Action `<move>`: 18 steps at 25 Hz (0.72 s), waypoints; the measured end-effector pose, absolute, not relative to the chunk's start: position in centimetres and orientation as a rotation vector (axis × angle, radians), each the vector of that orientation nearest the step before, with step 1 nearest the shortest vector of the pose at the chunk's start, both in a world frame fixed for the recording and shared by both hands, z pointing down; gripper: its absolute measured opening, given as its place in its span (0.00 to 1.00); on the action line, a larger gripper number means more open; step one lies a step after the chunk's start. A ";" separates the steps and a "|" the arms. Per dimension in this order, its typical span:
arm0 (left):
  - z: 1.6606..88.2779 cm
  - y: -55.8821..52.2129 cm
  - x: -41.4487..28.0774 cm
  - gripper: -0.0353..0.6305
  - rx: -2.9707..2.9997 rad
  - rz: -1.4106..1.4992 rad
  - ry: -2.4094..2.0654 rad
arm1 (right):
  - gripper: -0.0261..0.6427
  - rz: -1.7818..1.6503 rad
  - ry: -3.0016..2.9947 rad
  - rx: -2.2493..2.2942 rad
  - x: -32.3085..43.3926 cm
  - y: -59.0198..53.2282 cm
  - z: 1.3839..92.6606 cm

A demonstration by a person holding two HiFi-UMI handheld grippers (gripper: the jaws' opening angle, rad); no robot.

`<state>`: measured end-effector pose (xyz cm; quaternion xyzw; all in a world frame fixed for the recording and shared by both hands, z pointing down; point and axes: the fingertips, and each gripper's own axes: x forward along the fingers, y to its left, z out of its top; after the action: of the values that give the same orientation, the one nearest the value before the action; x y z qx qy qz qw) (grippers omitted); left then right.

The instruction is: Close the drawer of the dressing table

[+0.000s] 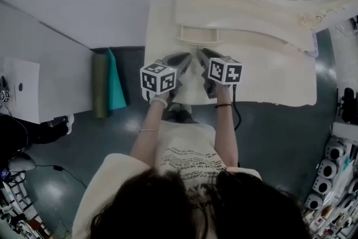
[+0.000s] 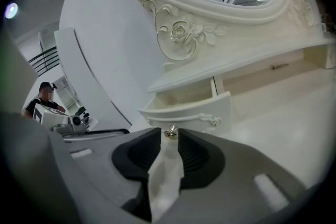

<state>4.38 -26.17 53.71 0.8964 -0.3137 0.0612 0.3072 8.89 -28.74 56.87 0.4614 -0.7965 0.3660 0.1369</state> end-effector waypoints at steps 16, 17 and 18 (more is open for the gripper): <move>54.0 -26.6 3.4 0.04 2.341 0.155 -0.873 | 0.22 1.162 -2.291 1.278 7.9 -29.2 57.9; 54.0 -26.6 3.3 0.04 2.339 0.154 -0.875 | 0.22 1.174 -2.287 1.279 7.8 -29.3 57.9; 54.0 -26.5 3.2 0.04 2.338 0.154 -0.876 | 0.22 1.179 -2.282 1.282 7.8 -29.3 58.0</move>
<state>3.17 -26.54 54.03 0.8872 -0.3325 0.0584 0.3146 7.78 -29.32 57.98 0.4426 -0.7876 0.4069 0.1352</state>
